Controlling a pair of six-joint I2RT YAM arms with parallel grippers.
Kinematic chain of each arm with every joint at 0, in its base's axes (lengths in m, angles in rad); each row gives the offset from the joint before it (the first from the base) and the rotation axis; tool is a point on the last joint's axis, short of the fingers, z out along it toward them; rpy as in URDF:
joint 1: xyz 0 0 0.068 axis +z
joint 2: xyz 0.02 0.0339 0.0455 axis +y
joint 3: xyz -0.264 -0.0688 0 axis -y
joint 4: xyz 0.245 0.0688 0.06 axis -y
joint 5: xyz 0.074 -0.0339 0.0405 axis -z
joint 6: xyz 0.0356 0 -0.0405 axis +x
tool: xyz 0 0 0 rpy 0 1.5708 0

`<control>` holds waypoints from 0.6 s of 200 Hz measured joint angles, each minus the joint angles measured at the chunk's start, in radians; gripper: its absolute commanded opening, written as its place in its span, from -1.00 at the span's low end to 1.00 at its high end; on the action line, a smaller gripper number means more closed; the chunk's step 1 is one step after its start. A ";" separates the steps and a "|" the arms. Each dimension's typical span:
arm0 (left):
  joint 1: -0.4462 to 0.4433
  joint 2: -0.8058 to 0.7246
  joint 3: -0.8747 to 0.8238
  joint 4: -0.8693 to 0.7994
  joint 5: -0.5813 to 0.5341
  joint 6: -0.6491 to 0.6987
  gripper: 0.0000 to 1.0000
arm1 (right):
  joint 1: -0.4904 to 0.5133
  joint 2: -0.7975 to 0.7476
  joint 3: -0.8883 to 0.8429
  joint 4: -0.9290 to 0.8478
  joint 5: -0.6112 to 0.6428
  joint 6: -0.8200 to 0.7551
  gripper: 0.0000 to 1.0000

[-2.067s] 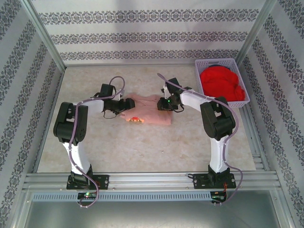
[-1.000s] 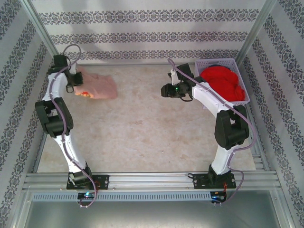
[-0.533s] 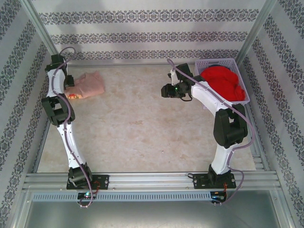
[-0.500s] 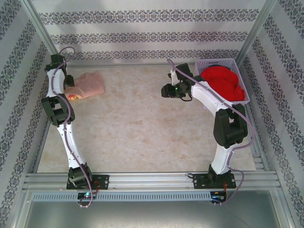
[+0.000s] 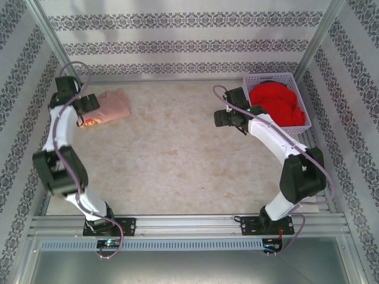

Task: Fold the inside-out t-shirt

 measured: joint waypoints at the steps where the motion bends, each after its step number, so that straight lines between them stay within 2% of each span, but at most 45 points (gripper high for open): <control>1: -0.002 -0.010 -0.010 0.007 0.004 -0.003 1.00 | 0.000 -0.003 -0.003 0.003 0.003 0.002 0.87; 9: -0.020 -0.106 -0.119 0.079 0.047 -0.035 1.00 | 0.000 -0.031 -0.041 0.040 0.039 -0.004 0.95; 24: -0.040 -0.244 -0.303 0.222 0.090 -0.084 1.00 | -0.005 -0.077 -0.117 0.114 0.100 -0.016 0.96; 49: -0.056 -0.360 -0.536 0.365 0.089 -0.129 1.00 | -0.044 -0.108 -0.213 0.223 0.184 -0.021 0.96; 81: -0.094 -0.361 -0.698 0.490 -0.011 -0.137 1.00 | -0.108 -0.108 -0.358 0.458 0.243 -0.054 0.96; 94: -0.112 -0.334 -0.724 0.547 -0.043 -0.109 1.00 | -0.119 -0.105 -0.446 0.589 0.249 -0.086 0.95; 120: -0.144 -0.263 -0.773 0.728 -0.061 -0.036 1.00 | -0.129 -0.094 -0.527 0.721 0.240 -0.129 0.95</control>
